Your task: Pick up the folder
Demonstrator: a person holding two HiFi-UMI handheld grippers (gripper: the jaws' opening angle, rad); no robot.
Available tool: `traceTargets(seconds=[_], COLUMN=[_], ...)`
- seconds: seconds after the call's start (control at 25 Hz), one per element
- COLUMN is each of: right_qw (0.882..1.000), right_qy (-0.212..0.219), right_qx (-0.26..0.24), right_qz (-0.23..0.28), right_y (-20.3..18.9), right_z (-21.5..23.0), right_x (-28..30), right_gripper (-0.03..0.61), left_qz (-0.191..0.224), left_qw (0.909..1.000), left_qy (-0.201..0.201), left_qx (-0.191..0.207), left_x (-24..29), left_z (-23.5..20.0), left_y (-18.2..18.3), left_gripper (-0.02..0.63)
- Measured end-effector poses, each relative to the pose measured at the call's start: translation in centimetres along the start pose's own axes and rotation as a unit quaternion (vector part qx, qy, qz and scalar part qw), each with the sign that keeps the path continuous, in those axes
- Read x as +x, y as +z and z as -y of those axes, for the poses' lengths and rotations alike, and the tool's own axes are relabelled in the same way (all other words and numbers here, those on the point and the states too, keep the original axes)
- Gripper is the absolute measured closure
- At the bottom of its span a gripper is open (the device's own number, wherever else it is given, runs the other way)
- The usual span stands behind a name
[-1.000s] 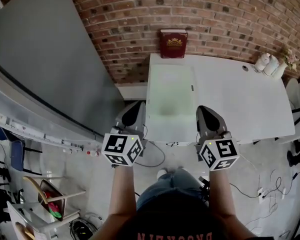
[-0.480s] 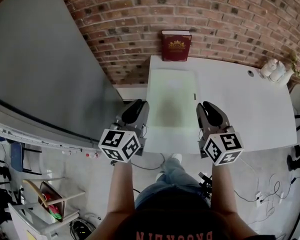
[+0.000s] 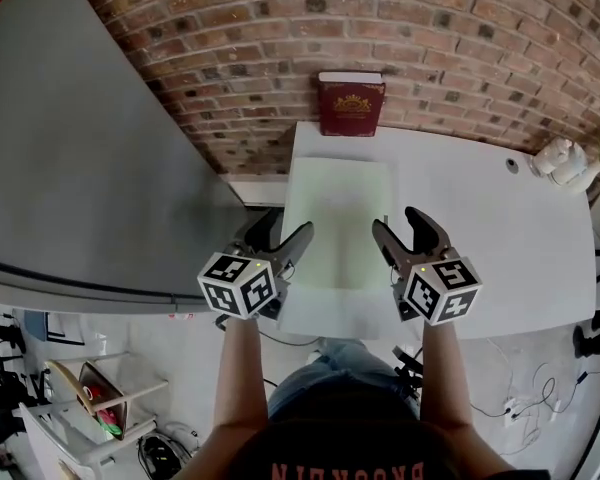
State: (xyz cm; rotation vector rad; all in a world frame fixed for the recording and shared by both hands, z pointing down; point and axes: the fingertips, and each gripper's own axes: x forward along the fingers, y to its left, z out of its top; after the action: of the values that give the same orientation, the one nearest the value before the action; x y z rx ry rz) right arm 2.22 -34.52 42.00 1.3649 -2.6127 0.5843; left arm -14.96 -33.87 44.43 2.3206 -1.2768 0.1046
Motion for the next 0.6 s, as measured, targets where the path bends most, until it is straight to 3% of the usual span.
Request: traceTargets(seconds=[0.6], right_qw=[0.992], right_qy=[-0.002], right_qx=[0.065], right_qz=[-0.109], right_y=[-6.2], right_z=[4.4], right_x=[4.8], right_gripper=[0.259], left_qz=[-0.082], left_qw=[0.9950], left_qy=[0.034], left_qx=[-0.045], left_x=[3.6], left_z=[-5.1], left_y=[-4.4], left_gripper=[0.290])
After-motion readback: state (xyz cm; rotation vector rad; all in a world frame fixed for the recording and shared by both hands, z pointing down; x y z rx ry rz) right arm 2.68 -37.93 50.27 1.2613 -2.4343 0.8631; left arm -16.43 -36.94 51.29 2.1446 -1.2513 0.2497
